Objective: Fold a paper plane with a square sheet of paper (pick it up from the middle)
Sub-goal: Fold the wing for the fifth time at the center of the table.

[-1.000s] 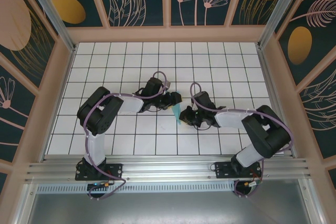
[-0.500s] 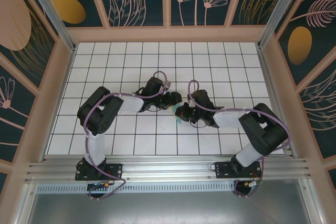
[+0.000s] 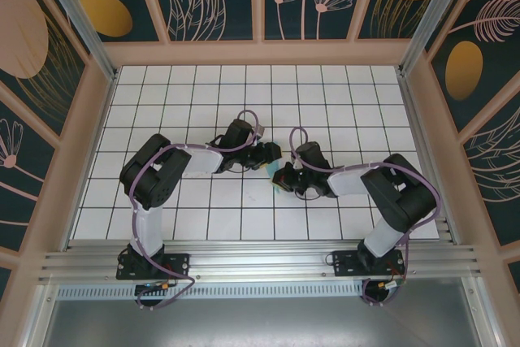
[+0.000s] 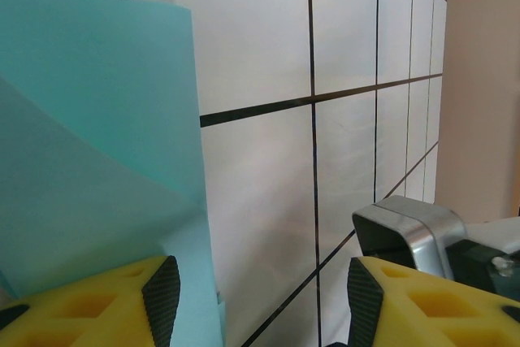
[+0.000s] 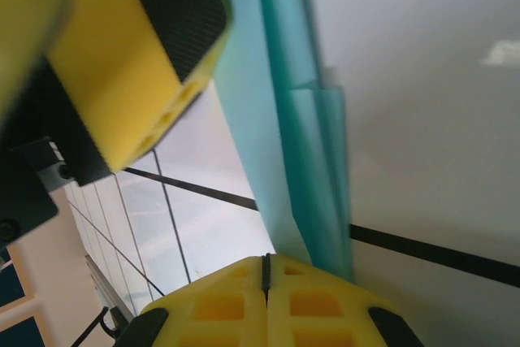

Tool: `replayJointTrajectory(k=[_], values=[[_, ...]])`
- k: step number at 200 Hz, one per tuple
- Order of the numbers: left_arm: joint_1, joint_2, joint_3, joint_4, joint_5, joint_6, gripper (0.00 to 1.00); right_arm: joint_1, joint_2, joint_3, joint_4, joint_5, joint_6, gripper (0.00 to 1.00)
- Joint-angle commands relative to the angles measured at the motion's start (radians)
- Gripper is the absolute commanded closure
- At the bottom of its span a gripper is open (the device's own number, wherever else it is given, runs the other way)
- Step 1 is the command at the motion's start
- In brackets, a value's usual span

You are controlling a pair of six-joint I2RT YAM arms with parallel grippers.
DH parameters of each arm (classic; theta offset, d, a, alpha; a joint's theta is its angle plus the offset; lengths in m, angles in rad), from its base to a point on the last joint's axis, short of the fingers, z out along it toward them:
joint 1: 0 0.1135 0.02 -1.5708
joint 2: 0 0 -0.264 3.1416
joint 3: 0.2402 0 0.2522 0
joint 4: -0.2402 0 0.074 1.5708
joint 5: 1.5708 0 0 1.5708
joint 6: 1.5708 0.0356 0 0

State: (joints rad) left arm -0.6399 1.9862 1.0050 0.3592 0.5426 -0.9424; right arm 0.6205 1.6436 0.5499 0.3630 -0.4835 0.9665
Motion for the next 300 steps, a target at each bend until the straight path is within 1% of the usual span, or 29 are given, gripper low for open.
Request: replayJointTrajectory(k=[1,32,50,93,109,142,157,172,187,223,279,291,300], values=[[0.002,0.037,0.008,-0.051,-0.032,0.040,0.40,-0.007,0.037,-0.040,-0.017,-0.007,-0.021,0.95],[0.002,0.043,0.010,-0.058,-0.034,0.040,0.40,-0.010,0.083,-0.065,-0.052,0.021,-0.013,0.95],[0.001,0.042,0.013,-0.065,-0.038,0.043,0.40,-0.009,0.061,-0.068,-0.072,0.030,-0.019,0.95],[0.001,0.041,0.017,-0.073,-0.038,0.044,0.40,-0.005,-0.056,-0.007,-0.091,-0.042,-0.049,0.94],[0.002,0.042,0.017,-0.074,-0.034,0.044,0.40,-0.001,-0.078,0.019,-0.092,-0.073,-0.056,0.94],[0.002,0.044,0.020,-0.073,-0.032,0.044,0.40,0.000,-0.053,0.047,-0.081,-0.119,-0.055,0.93],[0.002,0.044,0.021,-0.075,-0.031,0.044,0.40,0.002,-0.021,0.060,-0.116,-0.105,-0.067,0.93],[0.002,0.044,0.026,-0.083,-0.033,0.049,0.40,0.002,-0.006,0.053,-0.145,-0.085,-0.073,0.93],[0.002,0.043,0.027,-0.082,-0.031,0.050,0.40,-0.001,-0.005,0.049,-0.208,-0.025,-0.089,0.93],[0.002,0.043,0.026,-0.083,-0.031,0.051,0.40,-0.006,-0.008,-0.004,-0.215,-0.003,-0.088,0.93],[0.002,0.041,0.024,-0.093,-0.033,0.056,0.40,-0.006,0.039,-0.097,-0.167,-0.027,-0.047,0.93],[0.002,0.043,0.023,-0.093,-0.034,0.056,0.40,-0.005,0.037,-0.116,-0.125,-0.056,-0.044,0.94],[0.002,0.044,0.024,-0.092,-0.034,0.055,0.40,-0.006,0.040,-0.112,-0.131,-0.064,-0.045,0.93]])
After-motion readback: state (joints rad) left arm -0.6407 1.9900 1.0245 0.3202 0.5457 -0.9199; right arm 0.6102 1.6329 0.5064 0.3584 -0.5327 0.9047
